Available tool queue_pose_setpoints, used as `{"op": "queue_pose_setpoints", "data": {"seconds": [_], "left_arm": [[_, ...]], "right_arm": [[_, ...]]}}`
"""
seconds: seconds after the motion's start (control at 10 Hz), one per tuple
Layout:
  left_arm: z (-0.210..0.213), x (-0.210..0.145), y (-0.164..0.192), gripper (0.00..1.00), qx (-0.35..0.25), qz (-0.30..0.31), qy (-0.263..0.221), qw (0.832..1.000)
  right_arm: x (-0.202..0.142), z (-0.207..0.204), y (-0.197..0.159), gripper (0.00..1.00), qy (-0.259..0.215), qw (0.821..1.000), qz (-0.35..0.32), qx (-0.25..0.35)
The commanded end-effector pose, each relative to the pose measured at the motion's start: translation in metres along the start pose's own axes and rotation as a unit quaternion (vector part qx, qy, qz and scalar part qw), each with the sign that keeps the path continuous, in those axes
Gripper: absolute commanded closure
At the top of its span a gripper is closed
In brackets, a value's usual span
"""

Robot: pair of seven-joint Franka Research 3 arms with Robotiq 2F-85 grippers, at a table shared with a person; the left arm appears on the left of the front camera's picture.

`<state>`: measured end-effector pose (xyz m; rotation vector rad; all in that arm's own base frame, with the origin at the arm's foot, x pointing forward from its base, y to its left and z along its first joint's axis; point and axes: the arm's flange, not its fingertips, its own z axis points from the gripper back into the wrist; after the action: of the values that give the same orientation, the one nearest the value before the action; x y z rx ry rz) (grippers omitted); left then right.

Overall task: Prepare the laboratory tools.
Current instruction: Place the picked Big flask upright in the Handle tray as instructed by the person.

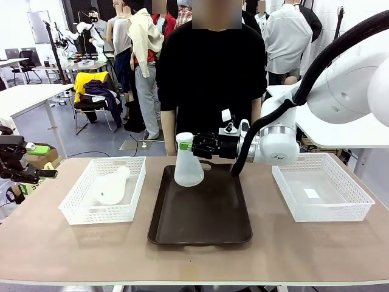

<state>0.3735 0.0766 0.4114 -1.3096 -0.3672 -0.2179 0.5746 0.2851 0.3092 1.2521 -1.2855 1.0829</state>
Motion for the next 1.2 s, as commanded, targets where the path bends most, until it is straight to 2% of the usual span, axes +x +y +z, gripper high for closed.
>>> {"op": "queue_pose_setpoints", "data": {"seconds": [0.0,0.4,0.5,1.0,1.1], "left_arm": [[0.001,0.001,-0.002,0.0,-0.008,-0.003,-0.007,1.0],[0.001,0.001,-0.002,0.0,-0.008,-0.003,-0.007,1.0],[0.001,0.001,-0.002,0.0,-0.008,-0.003,-0.007,1.0],[0.001,0.001,-0.002,0.0,-0.008,-0.003,-0.007,1.0],[0.001,0.001,-0.002,0.0,-0.008,-0.003,-0.007,1.0]], "right_arm": [[-0.006,-0.007,-0.01,1.0,0.017,1.0,-0.016,0.003],[-0.02,-0.006,-0.015,1.0,0.035,0.999,-0.029,0.0],[-0.019,-0.006,-0.015,0.95,0.038,0.999,-0.028,0.002],[-0.017,0.005,-0.008,0.02,0.052,0.998,-0.025,0.002],[-0.016,0.007,-0.007,0.0,0.057,0.998,-0.028,0.002]]}}
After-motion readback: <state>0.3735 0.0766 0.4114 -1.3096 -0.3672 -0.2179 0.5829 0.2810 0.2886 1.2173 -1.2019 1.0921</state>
